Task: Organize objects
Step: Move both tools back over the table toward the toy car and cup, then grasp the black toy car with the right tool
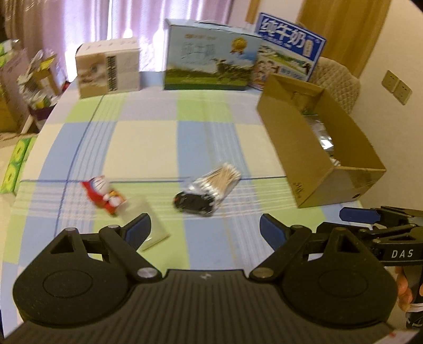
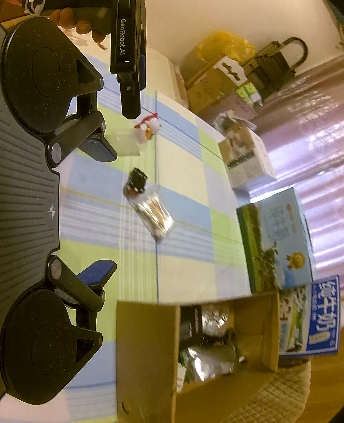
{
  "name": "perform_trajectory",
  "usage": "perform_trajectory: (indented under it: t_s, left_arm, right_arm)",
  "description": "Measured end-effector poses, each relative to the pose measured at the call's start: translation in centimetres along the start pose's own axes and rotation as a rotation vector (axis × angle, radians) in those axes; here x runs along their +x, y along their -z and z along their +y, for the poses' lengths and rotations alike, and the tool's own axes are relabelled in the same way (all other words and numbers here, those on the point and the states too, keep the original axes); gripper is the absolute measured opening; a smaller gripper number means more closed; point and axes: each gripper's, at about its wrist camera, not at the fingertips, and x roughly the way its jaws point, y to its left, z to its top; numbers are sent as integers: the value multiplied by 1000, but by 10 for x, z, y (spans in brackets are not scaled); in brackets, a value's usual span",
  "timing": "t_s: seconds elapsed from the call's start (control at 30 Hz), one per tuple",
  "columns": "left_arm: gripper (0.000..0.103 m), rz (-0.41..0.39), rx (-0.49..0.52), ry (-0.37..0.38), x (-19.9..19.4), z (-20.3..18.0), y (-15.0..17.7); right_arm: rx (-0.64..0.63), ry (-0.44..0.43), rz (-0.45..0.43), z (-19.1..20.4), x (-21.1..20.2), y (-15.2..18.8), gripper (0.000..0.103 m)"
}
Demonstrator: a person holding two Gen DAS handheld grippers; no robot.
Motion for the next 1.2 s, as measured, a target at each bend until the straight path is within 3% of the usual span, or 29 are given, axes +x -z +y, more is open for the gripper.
perform_trajectory:
  t_s: [0.3,0.73,1.0,1.2]
  left_arm:
    - [87,28,-56,-49,3,42,12]
    - [85,75,-125,-102,33,74,19]
    - [83,103,-144,-116,55,79,17]
    - [81,125,-154,-121,70,81,16]
  right_arm:
    - [-34,-18,55,25,36,3,79]
    - [-190,-50,88,45,93,-5,77]
    - [-277,-60,99,46,125,-15,59]
    - [-322,-70,108,44,144,-24,51]
